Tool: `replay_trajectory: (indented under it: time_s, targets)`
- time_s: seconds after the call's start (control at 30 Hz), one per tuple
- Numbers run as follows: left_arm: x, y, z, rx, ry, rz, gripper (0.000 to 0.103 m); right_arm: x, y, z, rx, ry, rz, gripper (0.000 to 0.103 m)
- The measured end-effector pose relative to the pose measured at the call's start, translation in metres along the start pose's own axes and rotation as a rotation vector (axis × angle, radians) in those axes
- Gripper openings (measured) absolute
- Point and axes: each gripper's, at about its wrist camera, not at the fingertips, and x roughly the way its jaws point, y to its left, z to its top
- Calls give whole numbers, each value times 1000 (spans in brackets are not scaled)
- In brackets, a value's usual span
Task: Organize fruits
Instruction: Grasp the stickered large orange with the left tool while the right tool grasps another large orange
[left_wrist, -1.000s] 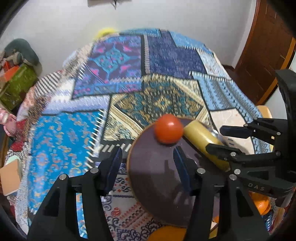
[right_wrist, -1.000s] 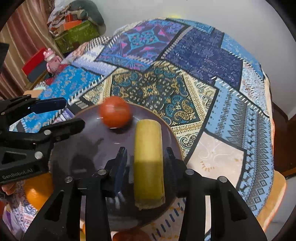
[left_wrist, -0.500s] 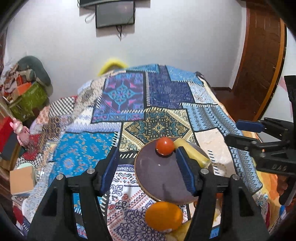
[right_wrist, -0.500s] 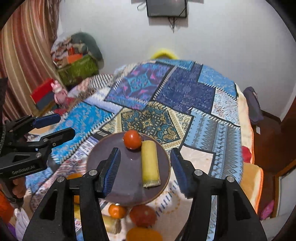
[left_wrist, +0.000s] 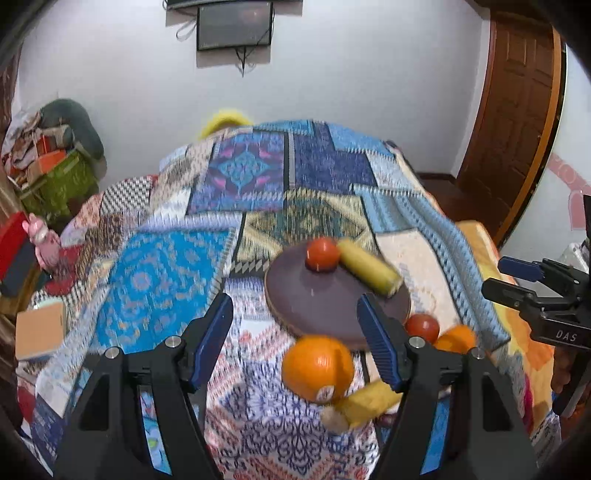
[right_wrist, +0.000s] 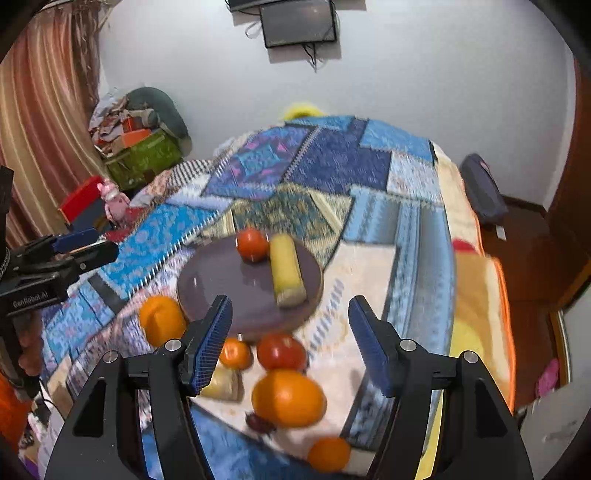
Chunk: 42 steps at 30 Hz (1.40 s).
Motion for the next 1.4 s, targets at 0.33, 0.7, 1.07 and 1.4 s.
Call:
replay_trajectory:
  time_s: [0.33, 0.7, 1.07, 1.4]
  targets:
    - [26, 1, -43, -81, 92, -35, 71, 19, -3, -55, 56, 94, -15, 62]
    - [67, -11, -52, -59, 168, -41, 72, 44, -6, -75, 93, 162, 10, 64]
    - [89, -11, -55, -74, 227, -59, 68, 54, -8, -81, 122, 176, 39, 64]
    - [79, -10, -54, -90, 222, -55, 67, 47, -10, -77, 131, 152, 45, 62]
